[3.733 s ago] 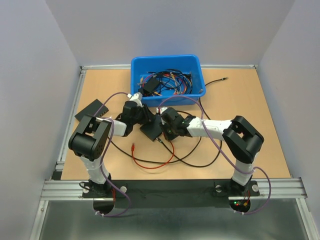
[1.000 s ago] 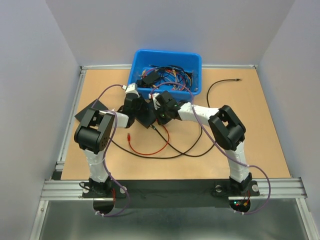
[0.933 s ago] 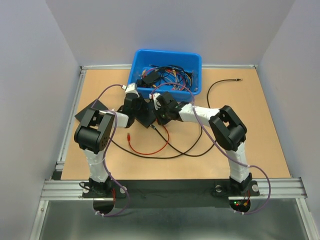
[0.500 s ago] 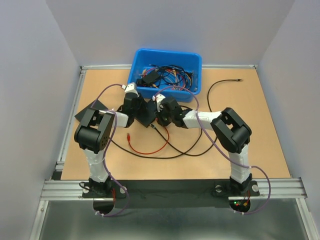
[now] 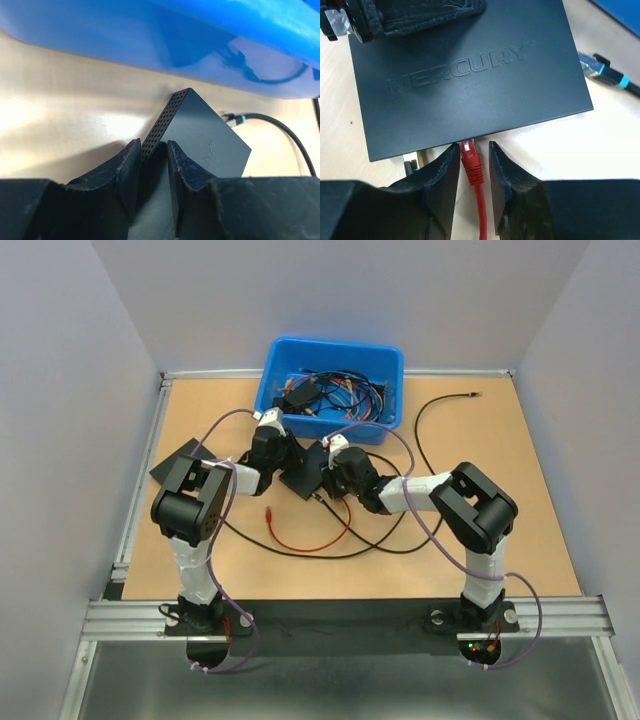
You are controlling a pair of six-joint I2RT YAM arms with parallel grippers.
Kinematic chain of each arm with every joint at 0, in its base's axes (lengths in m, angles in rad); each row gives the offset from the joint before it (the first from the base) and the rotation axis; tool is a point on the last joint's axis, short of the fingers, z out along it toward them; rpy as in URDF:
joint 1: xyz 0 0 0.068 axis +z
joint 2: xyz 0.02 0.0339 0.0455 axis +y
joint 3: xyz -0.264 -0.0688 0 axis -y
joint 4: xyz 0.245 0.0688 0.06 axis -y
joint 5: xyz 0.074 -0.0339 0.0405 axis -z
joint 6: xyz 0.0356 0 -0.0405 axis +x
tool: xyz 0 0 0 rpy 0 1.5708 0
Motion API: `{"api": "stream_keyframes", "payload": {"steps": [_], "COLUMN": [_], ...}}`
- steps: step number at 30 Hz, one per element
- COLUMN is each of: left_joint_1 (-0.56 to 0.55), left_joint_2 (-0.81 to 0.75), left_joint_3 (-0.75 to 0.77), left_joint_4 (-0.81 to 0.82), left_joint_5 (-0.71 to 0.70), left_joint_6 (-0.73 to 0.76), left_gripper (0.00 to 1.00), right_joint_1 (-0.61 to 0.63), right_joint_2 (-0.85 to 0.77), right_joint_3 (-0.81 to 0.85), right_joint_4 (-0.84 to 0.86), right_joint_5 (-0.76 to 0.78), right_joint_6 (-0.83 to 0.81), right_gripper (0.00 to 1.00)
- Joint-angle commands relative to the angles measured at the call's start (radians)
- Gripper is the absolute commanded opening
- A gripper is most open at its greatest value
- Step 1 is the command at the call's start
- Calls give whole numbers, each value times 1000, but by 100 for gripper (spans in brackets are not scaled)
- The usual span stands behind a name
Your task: Insert the plug into the switch port
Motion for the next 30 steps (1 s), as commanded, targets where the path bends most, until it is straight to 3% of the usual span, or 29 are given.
{"api": "stream_keyframes", "payload": {"steps": [1, 17, 30], "left_joint_1": [-80, -80, -80], "left_joint_2": [73, 81, 86], "left_joint_3": [-56, -47, -40], "left_joint_4": [-299, -305, -311], "left_joint_5": [178, 173, 176], "left_joint_6": [-25, -26, -23], "left_gripper": [38, 38, 38], "right_joint_1": [6, 12, 12], "right_joint_2": [-69, -232, -417], "right_joint_3": [-28, -218, -324], "right_joint_4": [270, 283, 214], "right_joint_5": [71, 76, 96], "right_joint_6": [55, 98, 174], "right_gripper": [36, 54, 55]}}
